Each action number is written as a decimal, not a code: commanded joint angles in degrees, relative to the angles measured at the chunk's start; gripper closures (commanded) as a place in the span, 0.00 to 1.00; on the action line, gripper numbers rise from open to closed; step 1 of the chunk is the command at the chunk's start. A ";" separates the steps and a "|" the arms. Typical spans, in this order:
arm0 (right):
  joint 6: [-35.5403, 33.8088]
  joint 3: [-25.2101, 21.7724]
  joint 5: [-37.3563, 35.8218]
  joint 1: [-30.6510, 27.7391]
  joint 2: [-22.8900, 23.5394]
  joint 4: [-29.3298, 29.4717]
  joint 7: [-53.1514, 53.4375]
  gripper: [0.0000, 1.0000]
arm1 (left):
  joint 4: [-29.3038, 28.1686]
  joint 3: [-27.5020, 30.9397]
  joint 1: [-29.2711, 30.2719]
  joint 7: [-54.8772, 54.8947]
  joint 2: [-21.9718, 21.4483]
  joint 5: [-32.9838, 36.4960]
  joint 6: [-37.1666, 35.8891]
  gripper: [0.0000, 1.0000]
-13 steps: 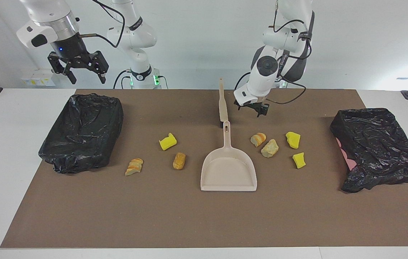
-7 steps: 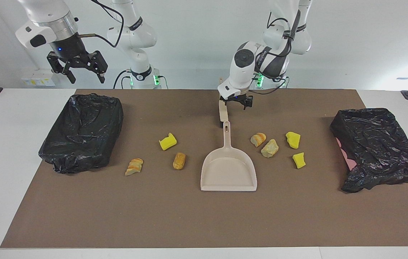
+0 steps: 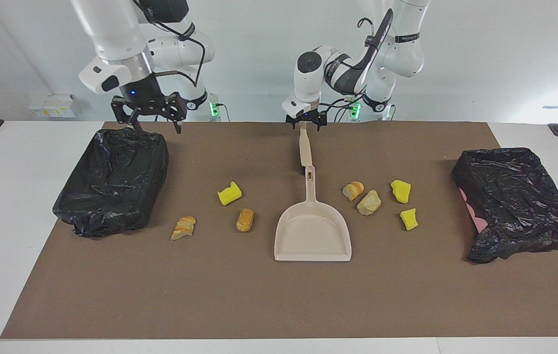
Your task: Sweep and dump trash in bin
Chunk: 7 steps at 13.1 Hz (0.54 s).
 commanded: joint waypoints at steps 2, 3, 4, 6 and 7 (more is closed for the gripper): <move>5.57 0.21 3.37 8.09 3.32 -1.57 6.26 0.00 | -2.24 1.06 -2.11 -2.50 -2.10 -1.33 1.83 0.86; 8.12 0.12 4.78 11.25 5.42 -1.40 8.20 0.00 | -2.24 1.06 -2.02 -2.50 -2.10 -1.33 1.91 1.00; 10.40 0.21 5.05 13.63 7.88 -1.05 9.00 0.00 | -2.24 1.06 -2.02 -2.50 -2.10 -1.33 1.83 1.00; 16.81 0.21 5.06 19.43 12.37 -0.95 11.89 0.00 | -1.90 1.32 -1.41 -2.50 -1.67 -1.33 1.74 1.00; 19.63 0.21 4.71 21.37 14.48 -0.95 13.47 0.00 | -1.46 1.58 -0.62 -2.33 -1.40 -1.33 1.74 1.00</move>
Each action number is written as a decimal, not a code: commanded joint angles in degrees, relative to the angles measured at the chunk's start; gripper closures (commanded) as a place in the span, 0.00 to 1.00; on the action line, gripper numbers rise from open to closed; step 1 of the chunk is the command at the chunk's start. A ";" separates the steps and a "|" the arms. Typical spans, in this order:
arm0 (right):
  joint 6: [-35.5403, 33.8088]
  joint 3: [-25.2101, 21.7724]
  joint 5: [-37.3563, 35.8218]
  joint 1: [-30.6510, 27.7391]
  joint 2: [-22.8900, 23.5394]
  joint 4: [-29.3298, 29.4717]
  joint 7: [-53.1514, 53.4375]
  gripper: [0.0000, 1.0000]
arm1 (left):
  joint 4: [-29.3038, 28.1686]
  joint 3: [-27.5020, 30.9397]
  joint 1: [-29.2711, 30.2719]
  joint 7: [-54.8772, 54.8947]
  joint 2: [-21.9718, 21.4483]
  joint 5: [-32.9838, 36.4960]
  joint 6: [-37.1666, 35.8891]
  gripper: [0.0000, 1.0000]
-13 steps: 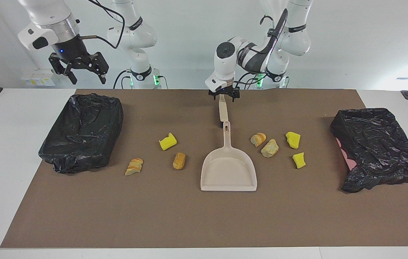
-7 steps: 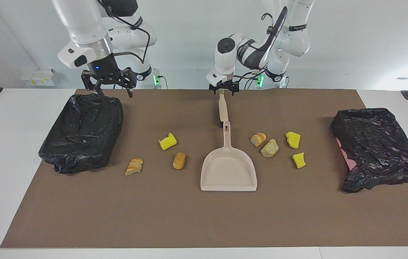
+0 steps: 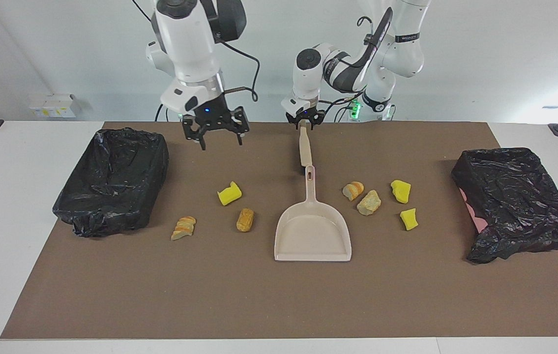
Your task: Sweep and dump trash in bin
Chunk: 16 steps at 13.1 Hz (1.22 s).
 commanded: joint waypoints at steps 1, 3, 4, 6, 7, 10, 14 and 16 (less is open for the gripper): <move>6.12 -0.37 0.55 4.79 5.29 0.69 2.53 0.00 | -1.19 1.14 2.61 0.54 -1.59 -0.97 0.67 1.00; 9.03 -0.37 0.11 7.08 7.94 0.25 2.79 0.00 | -1.19 1.22 7.01 2.91 -1.59 -0.97 0.31 1.00; 10.00 -0.37 -0.24 8.57 9.60 0.16 3.49 0.00 | -1.36 1.22 8.33 4.75 -1.59 -0.97 -0.13 1.00; 13.34 -0.45 -1.99 11.48 11.98 -0.62 5.51 0.00 | -1.71 1.31 10.88 9.84 -1.94 -0.88 -1.62 1.00; 13.52 -0.45 -2.61 11.49 11.90 -1.50 5.52 0.00 | -1.63 1.31 12.55 13.61 -2.29 -0.79 -3.28 1.00; 14.31 -0.45 -2.79 11.75 11.81 -3.35 5.61 0.00 | -1.63 1.31 16.60 20.39 -3.17 1.22 -6.62 1.00; 16.69 -0.45 -2.79 12.19 11.11 -6.52 7.27 0.00 | -1.28 1.31 18.89 30.76 -3.61 7.54 -12.68 1.00; 16.69 -0.45 -2.79 11.84 11.11 -6.60 7.36 0.00 | -0.14 1.31 22.21 33.15 -3.70 8.96 -14.54 1.00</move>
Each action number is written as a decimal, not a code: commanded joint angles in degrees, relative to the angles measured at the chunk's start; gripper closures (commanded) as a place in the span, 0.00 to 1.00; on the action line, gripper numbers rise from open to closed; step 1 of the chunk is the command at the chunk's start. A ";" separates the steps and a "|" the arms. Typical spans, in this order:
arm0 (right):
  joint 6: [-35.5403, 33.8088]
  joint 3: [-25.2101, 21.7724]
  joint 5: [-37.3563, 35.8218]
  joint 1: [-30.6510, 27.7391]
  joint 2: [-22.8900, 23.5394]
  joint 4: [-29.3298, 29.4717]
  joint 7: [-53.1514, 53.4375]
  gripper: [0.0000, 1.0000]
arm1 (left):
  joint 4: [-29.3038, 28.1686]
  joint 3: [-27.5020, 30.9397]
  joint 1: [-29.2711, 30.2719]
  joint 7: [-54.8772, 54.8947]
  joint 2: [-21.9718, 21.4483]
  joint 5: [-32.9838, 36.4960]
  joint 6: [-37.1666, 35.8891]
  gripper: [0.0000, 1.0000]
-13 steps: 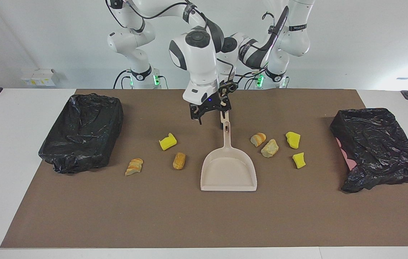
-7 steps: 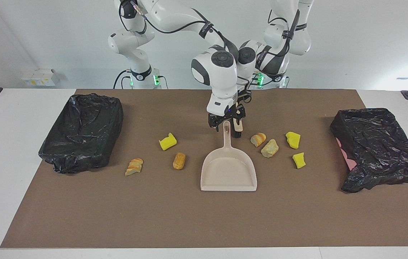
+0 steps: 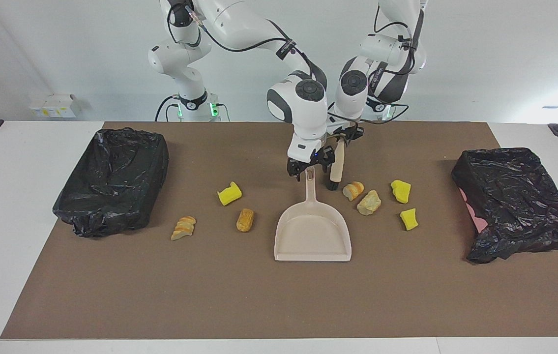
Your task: Sweep and dump trash in bin
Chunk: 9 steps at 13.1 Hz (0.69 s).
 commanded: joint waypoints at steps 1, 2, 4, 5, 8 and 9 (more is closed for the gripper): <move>1.54 0.01 -1.08 -0.16 -1.35 -2.02 1.89 0.00 | 1.54 -0.29 4.62 5.69 -1.50 1.62 -4.47 1.00; 1.63 0.01 -1.08 -0.16 -1.35 -2.02 1.89 0.12 | 3.11 -0.28 6.99 8.59 -1.68 1.71 -6.92 1.00; 1.63 0.01 -1.08 -0.24 -1.35 -2.11 1.97 0.31 | 4.18 -0.20 10.51 12.81 -3.69 1.71 -9.84 1.00; 1.63 0.01 -1.08 -0.24 -1.35 -2.11 1.97 0.33 | 4.10 -0.28 13.48 17.36 -5.10 2.05 -10.46 1.00; 1.71 0.01 -1.08 -0.33 -1.35 -2.11 1.97 0.57 | 4.10 -0.28 18.34 30.56 -5.55 3.19 -10.99 1.00; 1.71 0.01 -1.08 -0.33 -1.35 -2.11 1.97 0.80 | 4.18 -0.28 19.39 34.07 -5.55 4.24 -10.99 1.00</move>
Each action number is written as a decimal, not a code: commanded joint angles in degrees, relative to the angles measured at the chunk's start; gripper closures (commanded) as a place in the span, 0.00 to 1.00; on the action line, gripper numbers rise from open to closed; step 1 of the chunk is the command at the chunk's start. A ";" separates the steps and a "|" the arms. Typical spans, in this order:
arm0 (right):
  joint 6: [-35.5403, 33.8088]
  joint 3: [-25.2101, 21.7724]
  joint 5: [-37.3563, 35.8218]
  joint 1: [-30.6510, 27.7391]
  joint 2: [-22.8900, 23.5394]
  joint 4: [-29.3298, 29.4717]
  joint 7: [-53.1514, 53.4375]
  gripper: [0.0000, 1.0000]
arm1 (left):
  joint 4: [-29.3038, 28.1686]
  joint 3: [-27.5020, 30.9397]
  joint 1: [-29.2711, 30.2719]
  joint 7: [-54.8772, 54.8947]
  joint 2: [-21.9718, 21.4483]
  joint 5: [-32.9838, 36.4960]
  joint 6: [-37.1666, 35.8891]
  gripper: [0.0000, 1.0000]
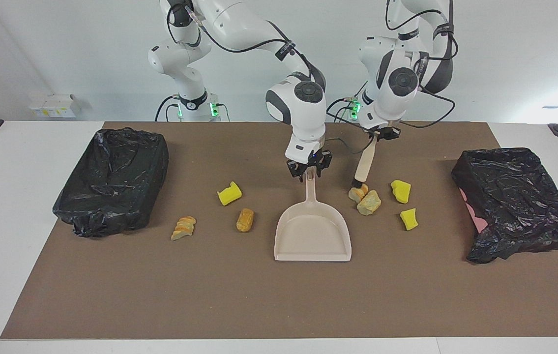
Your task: Sweep and dump trash in bin
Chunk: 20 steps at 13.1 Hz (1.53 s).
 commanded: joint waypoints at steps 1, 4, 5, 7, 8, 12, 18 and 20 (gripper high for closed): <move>1.71 0.06 -1.18 -0.22 -1.33 -1.93 1.76 0.99 | -0.23 -0.56 3.32 7.09 -1.09 1.73 -0.81 1.00; 1.45 0.06 -3.29 -0.14 -1.51 -1.84 1.76 1.00 | 1.17 -0.56 7.88 6.23 -0.13 1.73 1.03 1.00; 0.93 -0.03 -3.56 -0.22 -2.29 -1.84 1.76 1.00 | 1.52 -0.56 10.43 5.62 0.58 1.73 3.13 1.00; 0.39 -0.20 -5.30 -1.10 -4.83 -2.63 0.54 1.00 | 1.53 -0.56 14.03 2.82 1.80 1.73 9.27 1.00; 0.22 -0.21 -6.19 -2.58 -6.50 -3.59 -2.08 1.00 | 1.61 -0.56 15.97 1.84 2.16 1.64 10.95 1.00; -4.78 -0.03 -6.20 -8.91 -10.73 -4.83 -24.89 1.00 | 5.21 -0.56 20.56 -3.17 8.12 1.47 14.75 1.00; -3.22 0.06 -3.56 -10.95 -12.32 -11.58 -48.99 1.00 | 9.26 -0.56 20.91 -9.51 14.02 -1.25 15.45 1.00; 1.08 0.06 -3.56 -10.51 -12.14 -14.40 -58.23 1.00 | 10.23 -0.56 20.82 -9.86 15.08 -4.58 13.97 1.00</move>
